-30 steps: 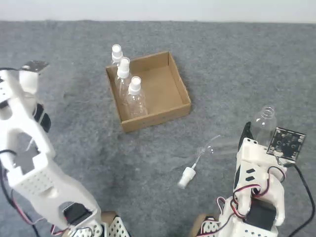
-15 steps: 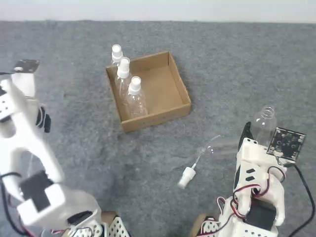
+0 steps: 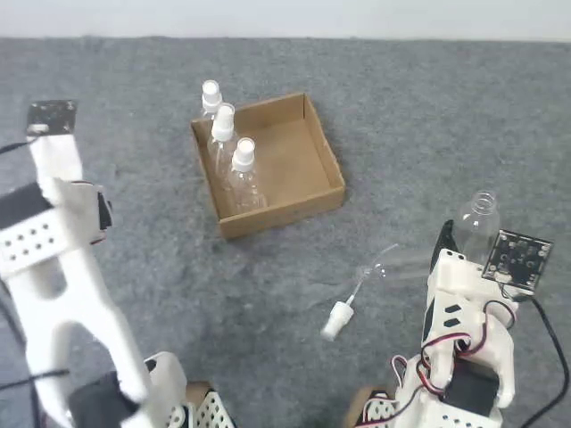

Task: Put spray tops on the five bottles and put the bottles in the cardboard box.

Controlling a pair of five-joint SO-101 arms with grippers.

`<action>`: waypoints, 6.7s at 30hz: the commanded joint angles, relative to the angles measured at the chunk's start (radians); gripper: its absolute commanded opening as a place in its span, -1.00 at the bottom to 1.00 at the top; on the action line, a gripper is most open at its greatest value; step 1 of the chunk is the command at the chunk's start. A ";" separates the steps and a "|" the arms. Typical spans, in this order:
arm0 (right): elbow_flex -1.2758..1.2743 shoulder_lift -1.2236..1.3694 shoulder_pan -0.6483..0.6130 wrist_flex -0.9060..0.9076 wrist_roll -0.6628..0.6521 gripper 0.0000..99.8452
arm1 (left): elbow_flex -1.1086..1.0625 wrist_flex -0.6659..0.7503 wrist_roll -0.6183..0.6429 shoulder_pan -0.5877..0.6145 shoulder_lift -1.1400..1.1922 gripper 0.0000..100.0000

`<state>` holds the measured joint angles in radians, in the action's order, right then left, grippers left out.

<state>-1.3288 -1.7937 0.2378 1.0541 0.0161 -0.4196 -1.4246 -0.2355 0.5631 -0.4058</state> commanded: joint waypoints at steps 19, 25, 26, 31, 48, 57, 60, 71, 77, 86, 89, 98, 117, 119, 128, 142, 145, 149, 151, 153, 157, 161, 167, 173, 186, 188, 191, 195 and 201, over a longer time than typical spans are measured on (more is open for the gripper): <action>0.008 -0.015 -0.130 -0.028 0.064 -0.99 | -0.074 0.041 0.434 -0.244 -0.411 -0.97; 0.008 -0.015 -0.189 -0.028 0.064 -0.99 | -0.074 0.043 0.526 -0.307 -0.525 -0.97; 0.008 -0.015 -0.202 -0.028 0.064 -0.99 | -0.074 0.043 0.542 -0.322 -0.545 -0.97; 0.008 -0.015 -0.242 -0.028 0.064 -0.99 | -0.076 0.077 0.612 -0.396 -0.641 -0.97; 0.014 -0.015 -0.536 -0.127 0.054 -0.99 | -0.415 0.608 0.709 -0.655 -1.008 -0.97; 0.009 -0.015 -0.710 -0.176 -0.152 -0.99 | -0.542 0.812 0.709 -0.674 -1.177 -0.97; -0.023 -0.015 -0.763 -0.208 -0.198 -0.99 | -0.542 0.809 0.709 -0.675 -1.217 -0.97; -0.236 -0.015 -0.849 -0.384 -0.222 -0.99 | -0.604 0.812 0.758 -0.675 -1.333 -0.97; -0.252 -0.015 -0.874 -0.392 -0.224 -0.99 | -0.662 0.813 0.758 -0.675 -1.401 -0.97; -0.253 -0.015 -0.975 -0.389 -0.270 -0.99 | -0.723 0.810 0.756 -0.746 -1.416 -0.97; -0.253 -0.015 -0.975 -0.384 -0.270 -0.99 | -0.727 0.809 0.755 -0.790 -1.416 -0.97; -0.253 -0.015 -0.977 -0.381 -0.269 -0.99 | -0.730 0.812 0.753 -0.793 -1.416 -0.97; -0.253 -0.015 -1.033 -0.361 -0.264 -0.99 | -0.786 0.775 0.753 -0.793 -1.418 -0.97; -0.253 -0.015 -1.033 -0.361 -0.264 -0.99 | -0.785 0.764 0.753 -0.793 -1.418 -0.97; -0.273 -0.015 -1.033 -0.372 -0.262 -0.99 | -0.745 0.756 0.753 -0.793 -1.418 -0.97; -0.302 -0.015 -1.033 -0.398 -0.265 -0.99 | -0.664 0.715 0.717 -0.793 -1.418 -0.97; -0.302 -0.015 -1.033 -0.398 -0.265 -0.99 | -0.627 0.669 0.713 -0.799 -1.418 -0.97; -0.302 -0.015 -1.033 -0.398 -0.269 -0.99 | -0.621 0.626 0.712 -0.795 -1.418 -0.97; -0.302 -0.015 -1.033 -0.398 -0.269 -0.99 | -0.621 0.614 0.712 -0.793 -1.418 -0.97; -0.302 -0.015 -1.033 -0.398 -0.265 -0.99 | -0.621 0.609 0.710 -0.793 -1.418 -0.97; -0.302 -0.015 -1.033 -0.398 -0.265 -0.99 | -0.641 0.614 0.707 -0.793 -1.418 -0.97; -0.302 -0.015 -1.033 -0.398 -0.267 -0.99 | -0.630 0.615 0.664 -0.793 -1.418 -0.97; -0.302 -0.015 -1.033 -0.398 -0.269 -0.99 | -0.585 0.609 0.663 -0.793 -1.418 -0.97; -0.304 -0.015 -1.033 -0.398 -0.270 -0.99 | -0.584 0.608 0.661 -0.793 -1.419 -0.97; -0.338 -0.015 -0.998 -0.449 -0.272 -0.99 | -0.527 0.508 0.661 -0.793 -1.419 -0.97; -0.338 -0.015 -1.001 -0.447 -0.272 -0.99 | -0.539 0.511 0.661 -0.793 -1.419 -0.97; -0.338 -0.015 -1.001 -0.443 -0.272 -0.99 | -0.556 0.537 0.661 -0.793 -1.419 -0.97; -0.338 -0.015 -1.001 -0.441 -0.272 -0.99 | -0.598 0.601 0.661 -0.793 -1.419 -0.97; -0.334 -0.015 -1.001 -0.440 -0.272 -0.99 | -0.665 0.611 0.661 -0.801 -1.419 -0.97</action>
<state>-1.6602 -1.7921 -0.7856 0.6368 -0.2417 -1.0671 -0.8462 0.4350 -0.2302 -1.8052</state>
